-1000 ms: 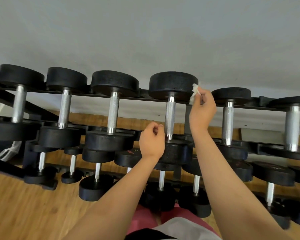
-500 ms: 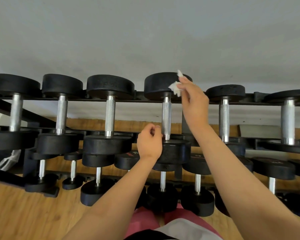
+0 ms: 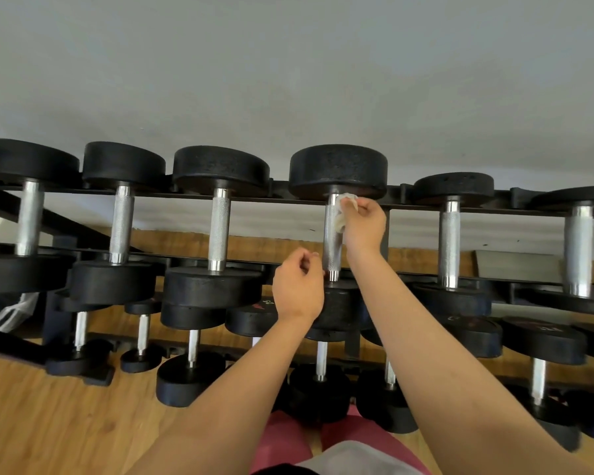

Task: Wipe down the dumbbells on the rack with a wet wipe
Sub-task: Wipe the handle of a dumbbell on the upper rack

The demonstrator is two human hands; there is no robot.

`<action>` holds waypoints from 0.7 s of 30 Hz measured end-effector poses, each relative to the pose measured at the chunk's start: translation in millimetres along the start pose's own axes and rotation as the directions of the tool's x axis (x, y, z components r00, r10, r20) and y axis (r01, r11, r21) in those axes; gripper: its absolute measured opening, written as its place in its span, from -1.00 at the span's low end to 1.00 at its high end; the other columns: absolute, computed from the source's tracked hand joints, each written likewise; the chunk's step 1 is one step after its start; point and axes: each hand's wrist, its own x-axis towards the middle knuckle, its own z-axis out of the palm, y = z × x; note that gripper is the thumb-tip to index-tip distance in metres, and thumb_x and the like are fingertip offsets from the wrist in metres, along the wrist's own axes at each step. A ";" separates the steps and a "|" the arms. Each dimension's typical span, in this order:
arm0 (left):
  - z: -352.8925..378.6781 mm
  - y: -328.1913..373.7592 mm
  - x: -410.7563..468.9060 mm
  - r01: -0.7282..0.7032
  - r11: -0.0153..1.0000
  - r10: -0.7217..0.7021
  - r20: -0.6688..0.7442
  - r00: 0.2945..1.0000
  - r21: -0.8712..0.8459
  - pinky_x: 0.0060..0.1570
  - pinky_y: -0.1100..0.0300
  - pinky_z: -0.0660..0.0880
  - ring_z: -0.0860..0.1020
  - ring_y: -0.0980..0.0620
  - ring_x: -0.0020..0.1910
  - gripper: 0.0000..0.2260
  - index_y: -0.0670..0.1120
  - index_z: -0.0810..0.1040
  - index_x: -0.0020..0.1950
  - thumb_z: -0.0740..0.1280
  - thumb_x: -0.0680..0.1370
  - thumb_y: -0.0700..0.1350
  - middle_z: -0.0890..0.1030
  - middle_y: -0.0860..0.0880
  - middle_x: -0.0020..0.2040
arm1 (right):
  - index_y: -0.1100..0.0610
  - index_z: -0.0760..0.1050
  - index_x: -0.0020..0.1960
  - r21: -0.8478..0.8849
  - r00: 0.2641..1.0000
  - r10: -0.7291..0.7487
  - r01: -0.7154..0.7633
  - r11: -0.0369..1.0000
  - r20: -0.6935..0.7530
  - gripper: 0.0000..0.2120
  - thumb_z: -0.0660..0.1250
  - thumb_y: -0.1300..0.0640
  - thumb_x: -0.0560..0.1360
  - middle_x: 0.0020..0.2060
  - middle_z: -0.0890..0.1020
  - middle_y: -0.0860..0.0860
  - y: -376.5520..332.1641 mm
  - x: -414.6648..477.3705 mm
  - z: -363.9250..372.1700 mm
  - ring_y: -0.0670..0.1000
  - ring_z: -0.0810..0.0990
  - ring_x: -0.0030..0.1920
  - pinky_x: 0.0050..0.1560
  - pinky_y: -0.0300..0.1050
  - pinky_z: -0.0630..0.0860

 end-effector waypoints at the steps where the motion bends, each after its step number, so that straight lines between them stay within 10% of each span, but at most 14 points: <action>1: 0.0 -0.1 0.5 0.007 1.000 -0.007 0.001 1.000 0.002 -0.23 0.29 0.43 0.56 0.02 -0.26 -0.77 -0.11 0.51 -0.22 0.24 0.62 -0.11 0.61 -0.05 -0.28 | 0.01 0.50 -0.15 -0.014 1.000 -0.004 0.004 1.000 -0.007 -0.88 0.34 0.17 0.54 -0.17 0.62 -0.01 1.8 -0.5 1.8 0.02 0.61 -0.06 -0.01 -0.11 0.55; 7: 0.0 0.4 0.1 0.026 1.000 -0.026 0.007 1.000 0.008 -0.24 0.29 0.43 0.56 -0.03 -0.25 -0.76 -0.16 0.51 -0.20 0.24 0.62 -0.09 0.61 -0.09 -0.28 | 0.17 0.58 0.06 -0.091 0.994 -0.047 0.056 0.994 0.100 -0.86 0.35 0.13 0.56 -0.11 0.64 -0.02 5.5 -0.4 -8.3 -0.06 0.61 -0.07 -0.07 -0.22 0.52; 14: -0.5 0.9 1.4 0.011 0.999 -0.012 0.023 1.000 0.030 -0.24 0.29 0.43 0.56 0.00 -0.27 -0.77 -0.15 0.52 -0.20 0.24 0.61 -0.09 0.61 -0.09 -0.29 | 0.13 0.61 -0.16 -0.180 0.982 0.046 -0.013 0.984 0.183 -0.77 0.34 0.01 0.57 -0.04 0.67 0.23 6.5 -4.1 -14.5 0.20 0.62 0.05 0.16 0.11 0.51; 17: -0.5 0.2 1.6 0.007 1.000 -0.008 0.026 1.000 0.026 -0.25 0.31 0.43 0.55 0.00 -0.28 -0.77 -0.14 0.52 -0.20 0.25 0.61 -0.09 0.60 -0.08 -0.30 | 0.40 0.56 0.09 -0.189 0.982 0.084 -0.051 0.981 0.169 -0.52 0.33 -0.07 0.56 0.10 0.59 0.33 -4.3 -2.8 -8.4 0.27 0.54 0.16 0.24 0.14 0.44; 21: -0.4 -0.5 1.7 -0.002 0.999 0.001 0.023 1.000 0.032 -0.27 0.35 0.41 0.54 0.00 -0.28 -0.77 -0.14 0.52 -0.21 0.25 0.61 -0.09 0.60 -0.08 -0.30 | 0.40 0.56 0.01 -0.176 0.989 0.026 0.000 0.984 0.147 -0.56 0.37 -0.04 0.53 -0.01 0.60 0.36 -6.8 -5.7 -4.0 0.17 0.59 -0.11 0.08 0.09 0.52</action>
